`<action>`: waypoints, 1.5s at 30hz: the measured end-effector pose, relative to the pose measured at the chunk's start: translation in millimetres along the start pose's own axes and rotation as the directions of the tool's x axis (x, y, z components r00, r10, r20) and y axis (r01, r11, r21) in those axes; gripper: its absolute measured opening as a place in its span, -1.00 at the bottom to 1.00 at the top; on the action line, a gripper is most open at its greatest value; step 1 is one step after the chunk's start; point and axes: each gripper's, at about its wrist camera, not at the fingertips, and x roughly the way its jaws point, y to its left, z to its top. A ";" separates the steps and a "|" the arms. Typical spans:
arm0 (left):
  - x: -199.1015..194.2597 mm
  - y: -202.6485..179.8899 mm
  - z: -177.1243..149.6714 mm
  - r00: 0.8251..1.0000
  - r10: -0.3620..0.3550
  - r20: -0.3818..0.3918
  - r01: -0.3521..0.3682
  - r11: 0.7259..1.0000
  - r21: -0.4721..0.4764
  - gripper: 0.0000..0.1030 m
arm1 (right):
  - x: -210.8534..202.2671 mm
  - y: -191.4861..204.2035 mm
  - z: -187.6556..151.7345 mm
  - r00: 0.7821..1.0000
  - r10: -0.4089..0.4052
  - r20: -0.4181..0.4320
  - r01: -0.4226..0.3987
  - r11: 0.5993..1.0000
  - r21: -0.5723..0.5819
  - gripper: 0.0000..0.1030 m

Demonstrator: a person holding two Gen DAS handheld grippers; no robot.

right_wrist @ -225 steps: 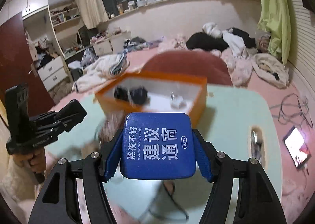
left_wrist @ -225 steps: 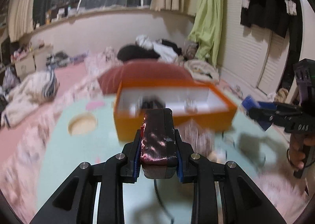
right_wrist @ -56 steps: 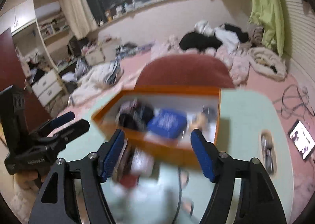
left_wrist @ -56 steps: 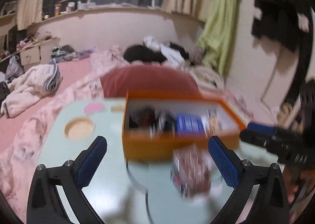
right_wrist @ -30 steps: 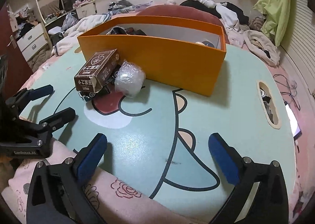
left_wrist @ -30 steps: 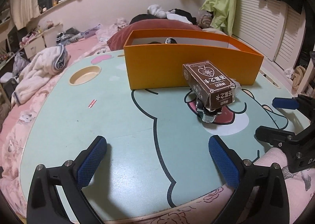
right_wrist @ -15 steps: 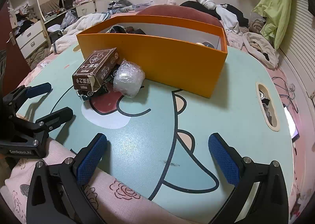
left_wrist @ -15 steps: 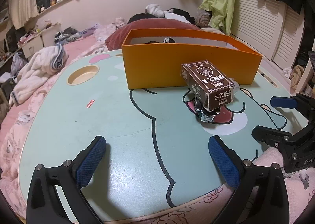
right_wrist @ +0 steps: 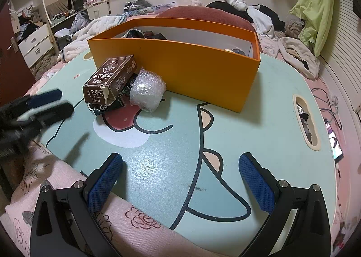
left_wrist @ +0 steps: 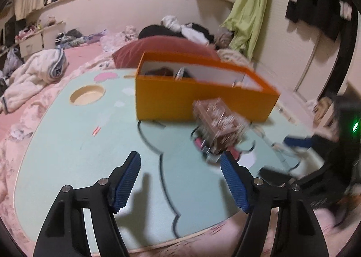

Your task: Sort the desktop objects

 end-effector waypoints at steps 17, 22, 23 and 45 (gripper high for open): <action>48.7 -46.7 36.8 0.992 -0.062 -0.110 0.068 0.996 0.050 -0.18 | 0.2 -0.6 0.0 1.000 0.004 0.003 -0.004 1.000 0.000 0.99; 13.9 -31.8 37.2 0.998 -0.060 0.010 0.060 0.998 0.006 -0.22 | 0.0 0.5 1.0 1.000 0.004 0.003 -0.004 1.000 0.000 0.99; 8.5 -28.6 37.7 0.998 -0.062 0.024 0.062 0.998 -0.002 -0.22 | -0.1 0.4 0.7 1.000 0.004 0.003 -0.004 1.000 0.000 0.99; 10.0 6.9 -20.2 0.989 0.150 -0.018 -0.147 0.984 0.104 -0.22 | -1.6 -10.0 22.3 0.996 0.078 0.031 -0.082 0.988 0.133 0.99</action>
